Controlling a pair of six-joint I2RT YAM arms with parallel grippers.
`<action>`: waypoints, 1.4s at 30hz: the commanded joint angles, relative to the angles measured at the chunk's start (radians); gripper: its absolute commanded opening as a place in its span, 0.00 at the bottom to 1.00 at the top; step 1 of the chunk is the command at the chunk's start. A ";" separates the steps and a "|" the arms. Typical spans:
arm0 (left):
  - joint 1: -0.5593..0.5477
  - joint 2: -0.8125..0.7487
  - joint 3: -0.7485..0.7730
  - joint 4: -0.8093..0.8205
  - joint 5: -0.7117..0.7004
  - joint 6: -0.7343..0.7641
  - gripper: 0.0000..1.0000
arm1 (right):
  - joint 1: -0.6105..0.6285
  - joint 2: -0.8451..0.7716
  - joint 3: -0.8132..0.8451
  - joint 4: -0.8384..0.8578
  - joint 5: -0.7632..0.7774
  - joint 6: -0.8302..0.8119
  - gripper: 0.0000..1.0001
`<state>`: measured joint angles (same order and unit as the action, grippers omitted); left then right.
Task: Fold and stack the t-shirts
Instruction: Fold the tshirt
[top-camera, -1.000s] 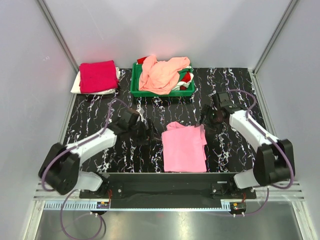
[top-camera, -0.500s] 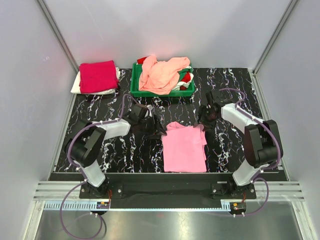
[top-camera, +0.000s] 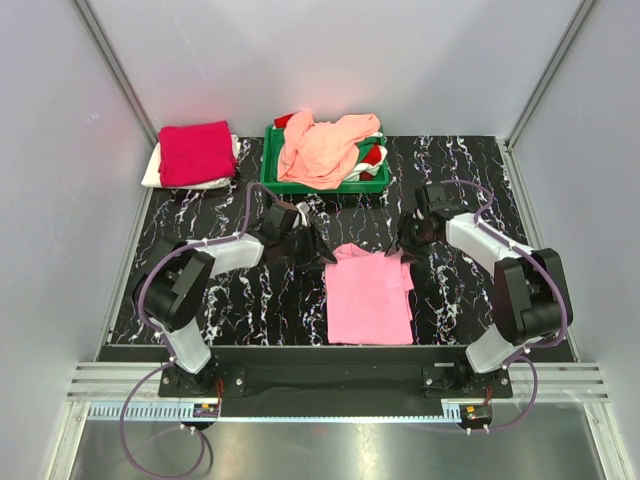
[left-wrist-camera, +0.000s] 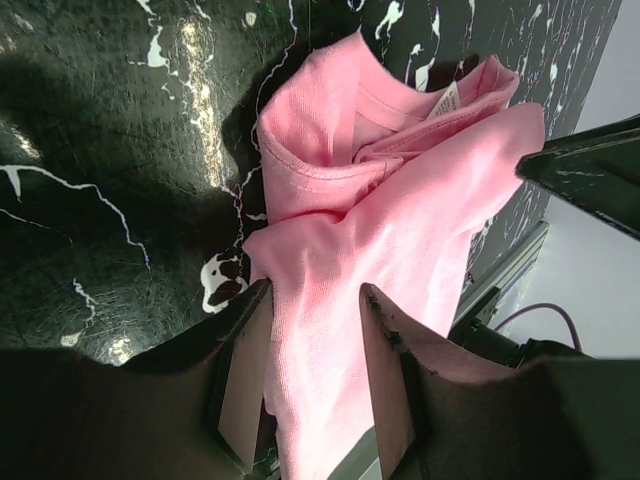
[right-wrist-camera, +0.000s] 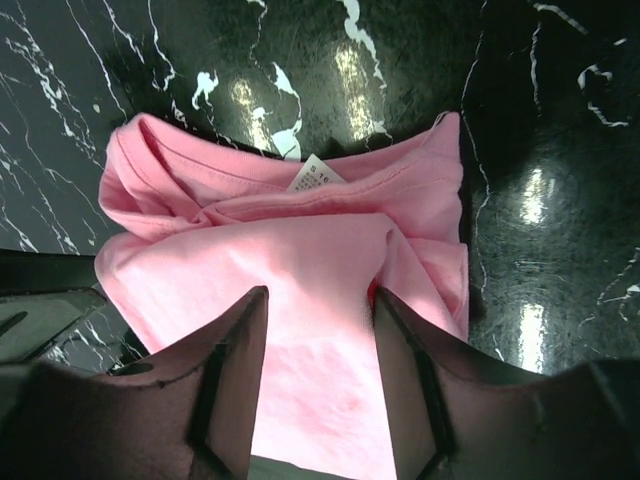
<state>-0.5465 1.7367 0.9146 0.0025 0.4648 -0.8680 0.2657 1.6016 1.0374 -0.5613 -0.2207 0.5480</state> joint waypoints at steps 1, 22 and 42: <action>-0.007 0.003 0.035 0.056 0.014 -0.011 0.44 | 0.000 -0.025 -0.031 0.052 -0.043 0.020 0.50; -0.024 -0.160 0.269 -0.200 -0.042 0.044 0.04 | -0.066 -0.287 0.073 -0.104 -0.189 0.009 0.00; -0.024 0.152 0.334 -0.098 -0.006 0.135 0.53 | -0.402 0.218 -0.168 0.426 -0.393 0.107 0.00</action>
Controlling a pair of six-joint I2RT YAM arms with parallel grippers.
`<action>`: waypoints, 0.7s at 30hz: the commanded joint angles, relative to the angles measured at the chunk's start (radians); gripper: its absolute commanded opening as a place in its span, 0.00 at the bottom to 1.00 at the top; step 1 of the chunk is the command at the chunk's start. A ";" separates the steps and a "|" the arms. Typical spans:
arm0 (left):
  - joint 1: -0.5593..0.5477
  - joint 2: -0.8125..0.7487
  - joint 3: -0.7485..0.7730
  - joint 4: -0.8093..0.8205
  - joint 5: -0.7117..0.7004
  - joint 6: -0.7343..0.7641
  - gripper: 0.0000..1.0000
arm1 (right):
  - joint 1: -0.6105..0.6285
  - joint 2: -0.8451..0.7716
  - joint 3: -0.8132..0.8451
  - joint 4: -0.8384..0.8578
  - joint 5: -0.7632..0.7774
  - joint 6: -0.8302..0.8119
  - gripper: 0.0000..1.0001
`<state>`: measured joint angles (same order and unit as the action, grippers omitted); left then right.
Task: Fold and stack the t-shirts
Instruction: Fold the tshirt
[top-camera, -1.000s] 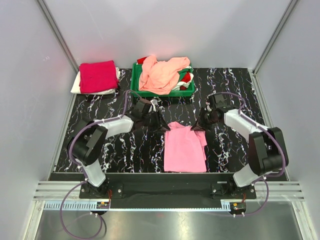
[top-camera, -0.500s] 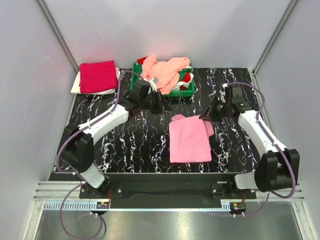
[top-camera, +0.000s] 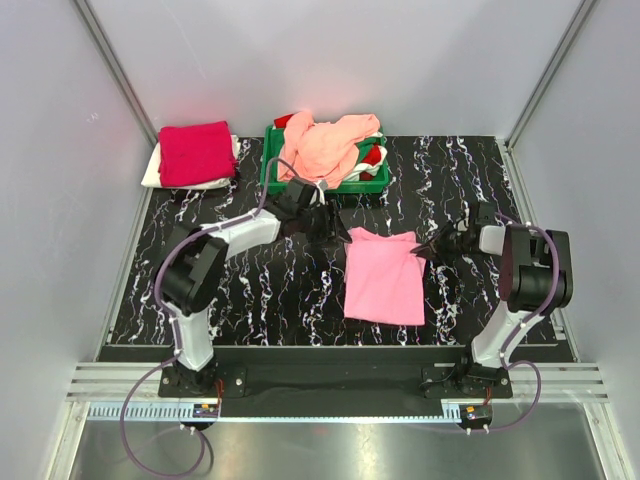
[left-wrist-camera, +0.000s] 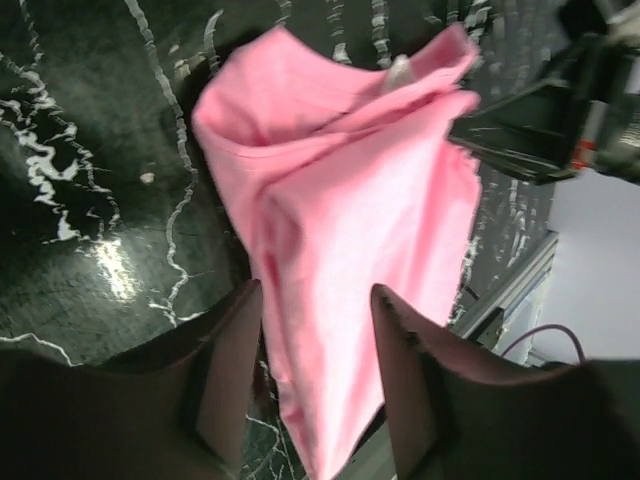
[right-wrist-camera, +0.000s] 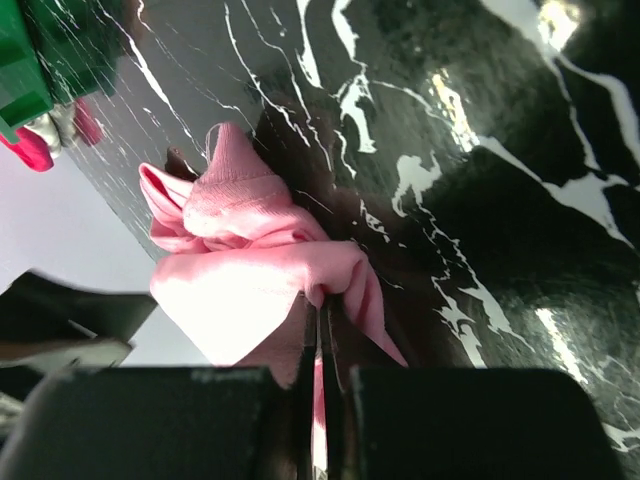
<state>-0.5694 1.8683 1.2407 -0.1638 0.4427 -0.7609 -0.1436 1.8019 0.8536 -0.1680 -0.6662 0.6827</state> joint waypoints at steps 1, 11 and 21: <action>-0.001 0.025 0.000 0.087 0.022 0.018 0.55 | 0.007 0.016 0.024 0.024 0.060 -0.038 0.00; -0.012 0.090 -0.096 0.230 0.016 -0.005 0.86 | 0.022 0.060 0.104 -0.093 0.077 -0.077 0.00; -0.038 0.258 -0.017 0.313 0.004 -0.038 0.63 | 0.022 0.091 0.147 -0.140 0.066 -0.100 0.00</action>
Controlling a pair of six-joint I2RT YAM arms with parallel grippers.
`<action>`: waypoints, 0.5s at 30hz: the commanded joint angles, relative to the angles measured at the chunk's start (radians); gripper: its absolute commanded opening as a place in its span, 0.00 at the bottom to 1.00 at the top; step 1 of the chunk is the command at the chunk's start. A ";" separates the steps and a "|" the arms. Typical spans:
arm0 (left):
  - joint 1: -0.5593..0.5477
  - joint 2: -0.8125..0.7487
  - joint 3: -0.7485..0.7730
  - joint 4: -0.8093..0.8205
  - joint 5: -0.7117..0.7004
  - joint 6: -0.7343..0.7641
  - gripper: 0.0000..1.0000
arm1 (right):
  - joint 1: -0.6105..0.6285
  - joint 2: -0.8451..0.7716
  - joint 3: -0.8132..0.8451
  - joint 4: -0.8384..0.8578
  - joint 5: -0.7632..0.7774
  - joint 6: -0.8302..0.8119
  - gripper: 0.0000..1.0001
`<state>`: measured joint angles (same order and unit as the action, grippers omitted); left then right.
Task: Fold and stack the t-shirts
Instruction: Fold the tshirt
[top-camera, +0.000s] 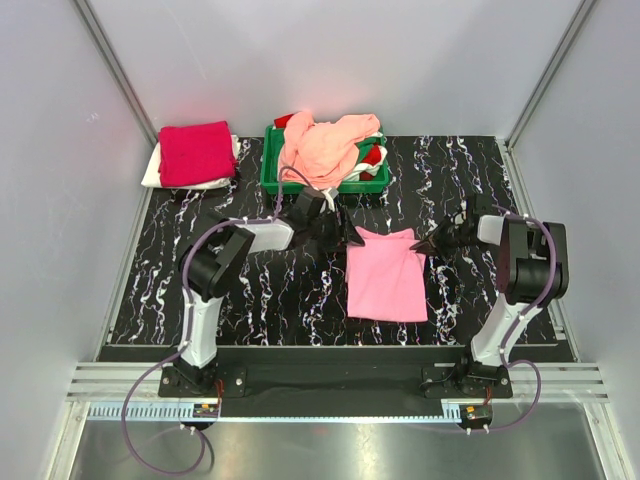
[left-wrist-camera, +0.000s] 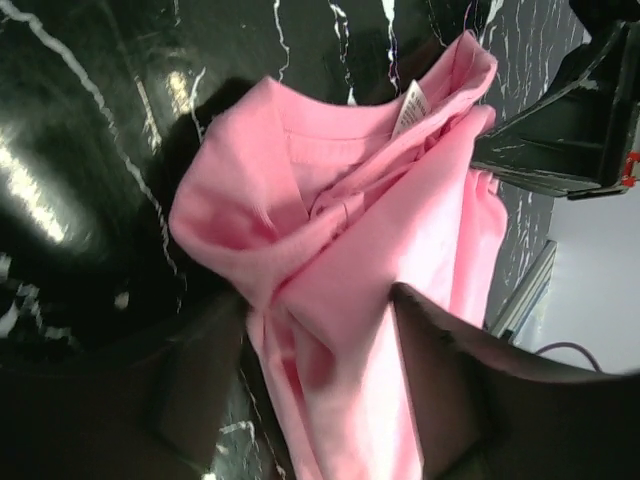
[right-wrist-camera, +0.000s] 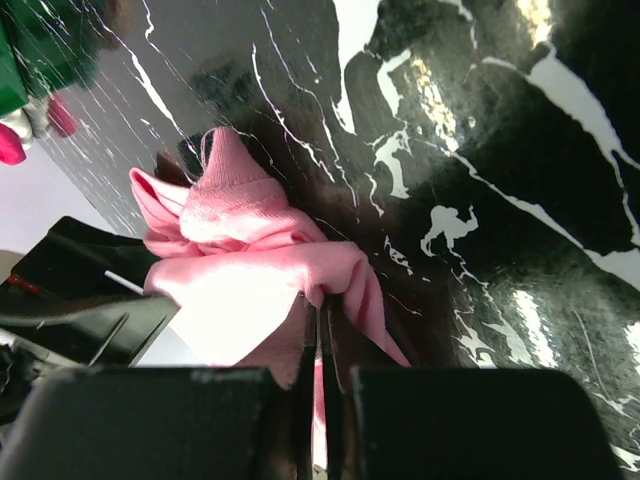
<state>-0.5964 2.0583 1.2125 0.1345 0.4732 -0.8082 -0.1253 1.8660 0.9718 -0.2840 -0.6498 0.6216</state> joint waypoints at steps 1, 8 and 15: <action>-0.014 0.075 0.015 0.033 -0.018 0.004 0.55 | 0.004 0.028 0.033 -0.026 0.050 -0.039 0.00; -0.017 0.062 0.057 0.028 0.022 0.039 0.00 | 0.012 0.064 0.056 -0.024 -0.014 -0.052 0.00; 0.035 -0.098 0.144 -0.297 -0.014 0.250 0.00 | 0.069 -0.055 0.090 -0.113 0.022 -0.082 0.66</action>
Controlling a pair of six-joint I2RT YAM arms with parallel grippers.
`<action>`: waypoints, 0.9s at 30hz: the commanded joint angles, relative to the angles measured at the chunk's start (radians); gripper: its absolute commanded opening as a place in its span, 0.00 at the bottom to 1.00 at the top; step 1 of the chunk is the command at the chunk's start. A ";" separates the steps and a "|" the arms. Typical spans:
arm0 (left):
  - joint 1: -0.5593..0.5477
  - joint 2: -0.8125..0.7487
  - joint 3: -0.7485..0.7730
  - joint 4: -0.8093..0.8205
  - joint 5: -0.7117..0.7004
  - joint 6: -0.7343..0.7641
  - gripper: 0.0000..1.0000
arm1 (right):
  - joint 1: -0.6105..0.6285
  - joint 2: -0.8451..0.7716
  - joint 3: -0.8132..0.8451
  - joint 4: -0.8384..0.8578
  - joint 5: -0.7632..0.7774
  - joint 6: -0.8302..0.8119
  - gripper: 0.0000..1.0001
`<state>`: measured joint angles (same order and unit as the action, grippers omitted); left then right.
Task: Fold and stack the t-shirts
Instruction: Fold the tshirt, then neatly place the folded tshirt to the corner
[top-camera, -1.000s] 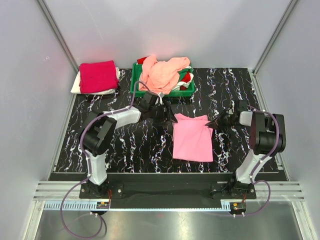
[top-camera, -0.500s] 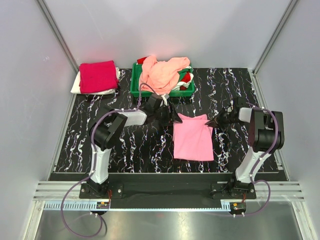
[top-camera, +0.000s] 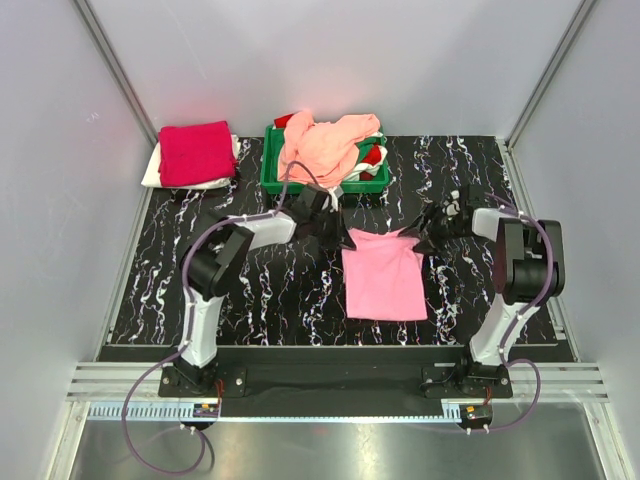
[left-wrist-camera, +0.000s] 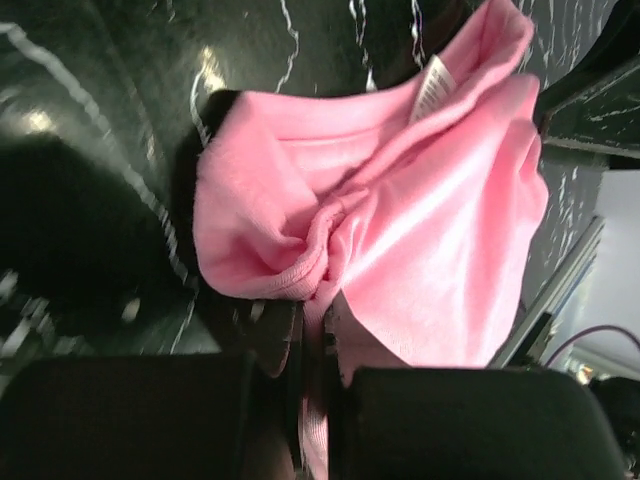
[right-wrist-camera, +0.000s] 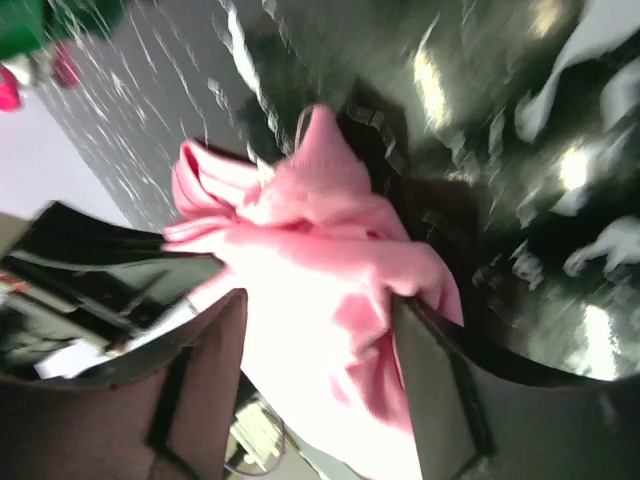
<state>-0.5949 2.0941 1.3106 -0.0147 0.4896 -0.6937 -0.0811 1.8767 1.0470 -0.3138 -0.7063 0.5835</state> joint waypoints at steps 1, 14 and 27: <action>0.055 -0.176 0.045 -0.209 -0.048 0.184 0.00 | 0.024 -0.091 0.018 -0.120 0.106 -0.044 0.68; 0.374 -0.309 0.194 -0.600 -0.193 0.554 0.00 | 0.024 -0.470 -0.071 -0.263 0.122 -0.048 0.80; 0.533 -0.100 0.655 -0.723 -0.463 0.792 0.00 | 0.076 -0.637 -0.156 -0.320 0.105 -0.040 0.79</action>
<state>-0.0921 1.9457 1.8095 -0.7139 0.1310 0.0078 -0.0158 1.2808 0.9081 -0.5938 -0.5941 0.5682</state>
